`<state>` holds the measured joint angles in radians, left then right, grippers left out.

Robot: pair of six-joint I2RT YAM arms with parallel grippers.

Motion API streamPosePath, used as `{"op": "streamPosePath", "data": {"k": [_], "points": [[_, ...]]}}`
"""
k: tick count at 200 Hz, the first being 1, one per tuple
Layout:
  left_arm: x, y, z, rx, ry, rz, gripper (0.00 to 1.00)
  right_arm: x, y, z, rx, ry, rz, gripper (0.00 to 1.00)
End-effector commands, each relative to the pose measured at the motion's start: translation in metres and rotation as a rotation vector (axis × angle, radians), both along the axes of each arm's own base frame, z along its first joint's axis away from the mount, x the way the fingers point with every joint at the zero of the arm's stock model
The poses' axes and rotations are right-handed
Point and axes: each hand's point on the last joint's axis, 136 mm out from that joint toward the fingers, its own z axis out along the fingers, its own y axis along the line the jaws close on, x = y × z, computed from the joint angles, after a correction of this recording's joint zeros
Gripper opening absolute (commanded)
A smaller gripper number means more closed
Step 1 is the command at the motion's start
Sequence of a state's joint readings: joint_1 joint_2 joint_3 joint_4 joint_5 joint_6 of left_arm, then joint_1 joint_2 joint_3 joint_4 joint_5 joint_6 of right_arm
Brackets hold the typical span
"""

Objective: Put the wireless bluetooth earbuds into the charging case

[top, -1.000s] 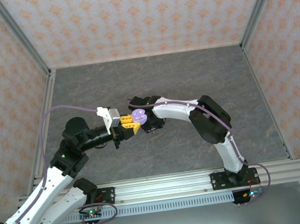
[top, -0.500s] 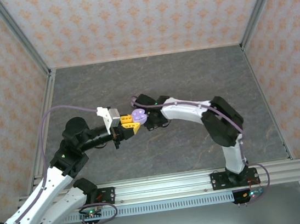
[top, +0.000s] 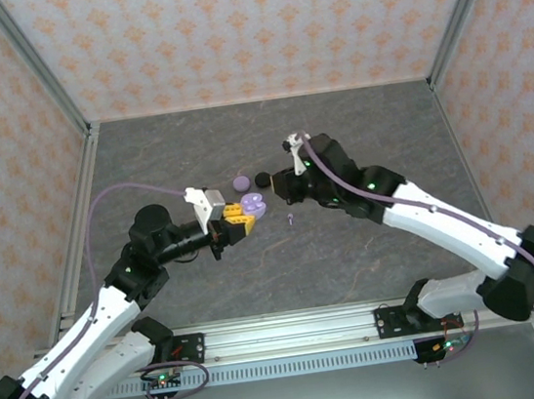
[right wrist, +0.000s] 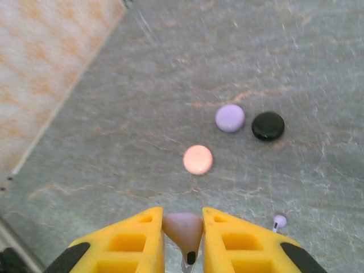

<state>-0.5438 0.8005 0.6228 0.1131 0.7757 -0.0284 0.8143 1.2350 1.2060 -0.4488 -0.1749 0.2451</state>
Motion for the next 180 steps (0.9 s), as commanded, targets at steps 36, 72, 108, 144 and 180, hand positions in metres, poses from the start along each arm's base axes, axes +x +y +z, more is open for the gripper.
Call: {"op": "streamPosePath", "data": {"k": [36, 72, 108, 144, 180], "points": [[0.013, -0.01, 0.003, -0.032, -0.017, -0.001, 0.0, -0.038, 0.009, 0.066, 0.205, -0.125, 0.157, 0.2], [0.016, -0.015, 0.002, -0.025, -0.007, -0.021, 0.0, -0.049, 0.028, 0.066, 0.194, -0.129, 0.219, 0.2], [0.017, -0.016, 0.002, -0.024, -0.01, -0.022, 0.0, -0.05, 0.042, 0.055, 0.173, -0.105, 0.243, 0.19], [0.017, -0.016, 0.002, -0.024, -0.011, -0.023, 0.0, -0.046, 0.049, 0.046, 0.164, -0.089, 0.246, 0.19], [0.016, -0.017, 0.003, -0.025, -0.013, -0.027, 0.0, -0.045, 0.052, 0.042, 0.155, -0.08, 0.252, 0.19]]}}
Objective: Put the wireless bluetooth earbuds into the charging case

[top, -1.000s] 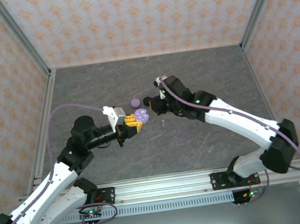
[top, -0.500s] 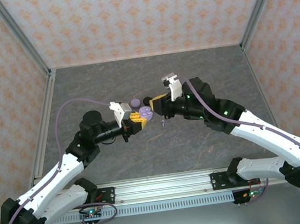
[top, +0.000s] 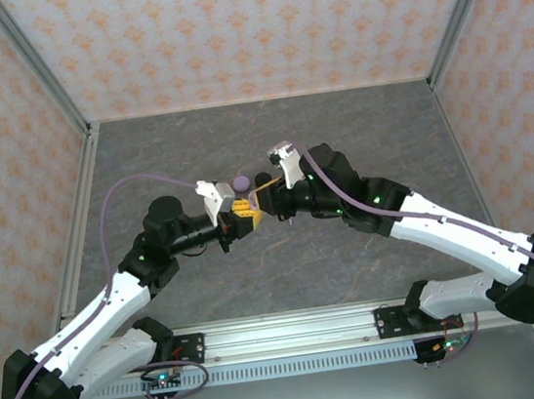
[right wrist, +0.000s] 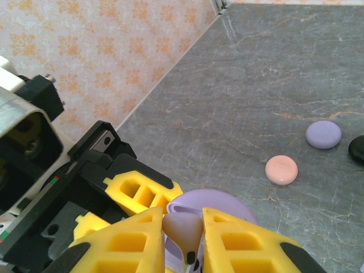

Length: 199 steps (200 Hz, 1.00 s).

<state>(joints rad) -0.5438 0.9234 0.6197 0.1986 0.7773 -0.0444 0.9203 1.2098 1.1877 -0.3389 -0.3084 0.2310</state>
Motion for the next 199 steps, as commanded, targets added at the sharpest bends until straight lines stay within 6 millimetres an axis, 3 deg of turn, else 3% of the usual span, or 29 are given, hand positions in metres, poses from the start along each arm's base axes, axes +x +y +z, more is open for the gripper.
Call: {"op": "streamPosePath", "data": {"k": [1, 105, 141, 171, 199], "points": [[-0.003, -0.005, 0.022, -0.04, -0.062, -0.027, 0.0, 0.0, 0.007, 0.017, 0.036, -0.042, 0.021, 0.19], [-0.003, -0.003, 0.024, -0.042, -0.066, -0.016, 0.0, -0.005, 0.006, -0.008, -0.043, 0.006, 0.052, 0.2], [-0.003, -0.003, 0.025, -0.041, -0.067, -0.017, 0.0, -0.005, 0.005, -0.007, -0.054, 0.0, 0.053, 0.2], [-0.003, -0.003, 0.025, -0.041, -0.067, -0.018, 0.0, -0.004, 0.008, -0.006, -0.049, 0.009, 0.059, 0.27], [-0.004, -0.003, 0.024, -0.038, -0.064, -0.02, 0.0, -0.002, 0.004, 0.01, -0.037, -0.016, 0.033, 0.36]]}}
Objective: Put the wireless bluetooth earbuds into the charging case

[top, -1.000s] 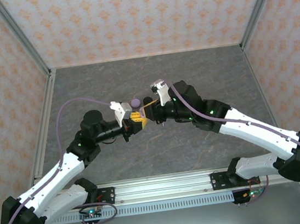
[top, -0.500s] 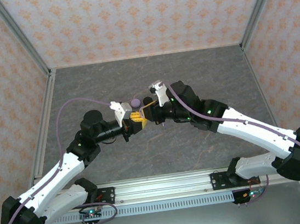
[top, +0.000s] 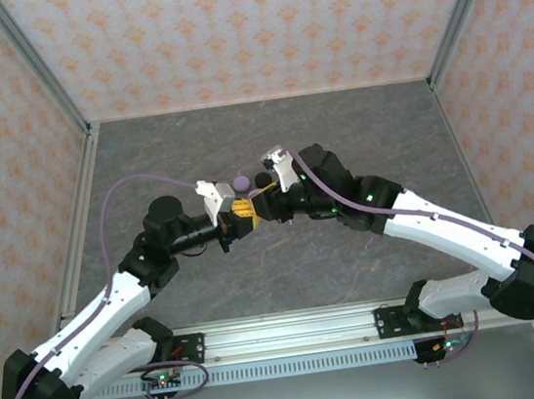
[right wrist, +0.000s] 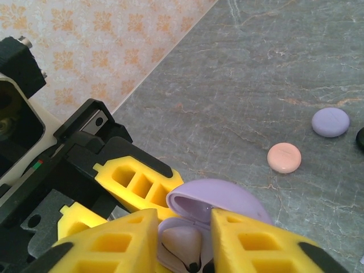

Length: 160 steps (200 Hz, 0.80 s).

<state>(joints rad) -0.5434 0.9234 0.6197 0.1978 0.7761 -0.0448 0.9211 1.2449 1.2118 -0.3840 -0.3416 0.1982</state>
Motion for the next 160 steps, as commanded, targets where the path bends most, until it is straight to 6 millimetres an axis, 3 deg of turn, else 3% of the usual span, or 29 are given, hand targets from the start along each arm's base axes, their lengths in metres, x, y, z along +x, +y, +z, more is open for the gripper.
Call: {"op": "streamPosePath", "data": {"k": [1, 40, 70, 92, 121, 126, 160], "points": [[-0.004, -0.003, 0.024, -0.038, -0.067, -0.02, 0.0, 0.002, -0.002, 0.022, 0.015, -0.04, -0.013, 0.36], [-0.005, -0.002, 0.024, -0.036, -0.067, -0.018, 0.0, 0.012, -0.027, 0.056, 0.005, -0.126, -0.117, 0.46], [-0.007, 0.001, 0.024, -0.037, -0.075, -0.008, 0.0, 0.028, -0.063, 0.062, 0.004, -0.13, -0.258, 0.51], [-0.008, 0.002, 0.024, -0.036, -0.076, -0.008, 0.0, 0.048, -0.091, 0.034, -0.021, -0.025, -0.375, 0.52], [-0.01, 0.002, 0.026, -0.036, -0.08, -0.011, 0.0, 0.065, -0.114, -0.019, -0.098, 0.119, -0.467, 0.52], [-0.01, 0.003, 0.026, -0.037, -0.081, -0.01, 0.0, 0.07, -0.115, -0.036, -0.134, 0.152, -0.477, 0.52], [-0.012, 0.004, 0.028, -0.038, -0.085, -0.01, 0.0, 0.081, -0.117, -0.101, -0.279, 0.282, -0.494, 0.52]]}}
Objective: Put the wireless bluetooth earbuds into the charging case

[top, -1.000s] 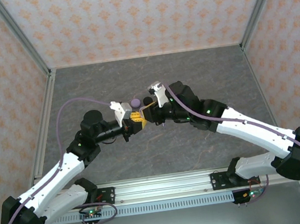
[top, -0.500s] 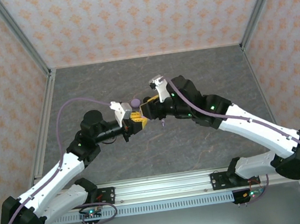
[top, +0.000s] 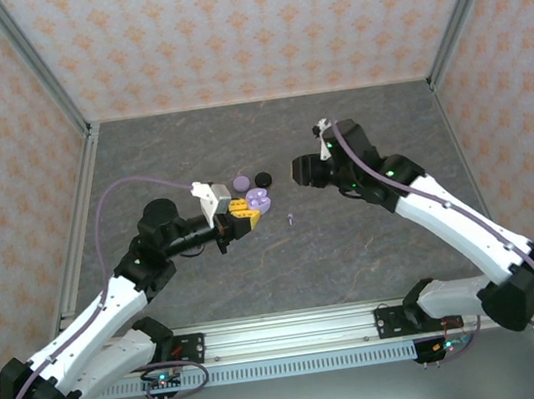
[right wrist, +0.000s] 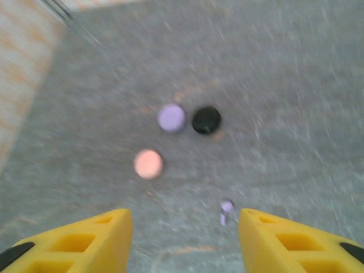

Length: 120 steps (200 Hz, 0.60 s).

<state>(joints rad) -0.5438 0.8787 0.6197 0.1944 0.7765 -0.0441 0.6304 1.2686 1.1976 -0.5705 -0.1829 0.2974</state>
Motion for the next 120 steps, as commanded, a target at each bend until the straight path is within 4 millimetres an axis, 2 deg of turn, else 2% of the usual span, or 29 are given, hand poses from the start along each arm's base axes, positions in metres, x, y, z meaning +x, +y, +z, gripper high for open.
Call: {"op": "streamPosePath", "data": {"k": [1, 76, 107, 120], "points": [[-0.005, 0.0, 0.015, -0.016, -0.051, -0.008, 0.0, -0.003, -0.006, -0.05, -0.081, 0.147, -0.023, 0.52], [-0.006, 0.001, 0.013, -0.005, -0.05, -0.005, 0.0, 0.015, 0.018, -0.156, -0.212, 0.388, 0.015, 0.48], [-0.005, 0.002, 0.012, -0.001, -0.05, 0.0, 0.0, 0.019, 0.033, -0.183, -0.212, 0.455, 0.054, 0.44], [-0.005, 0.002, 0.012, -0.001, -0.05, -0.001, 0.0, 0.021, 0.037, -0.188, -0.208, 0.467, 0.063, 0.43]]}}
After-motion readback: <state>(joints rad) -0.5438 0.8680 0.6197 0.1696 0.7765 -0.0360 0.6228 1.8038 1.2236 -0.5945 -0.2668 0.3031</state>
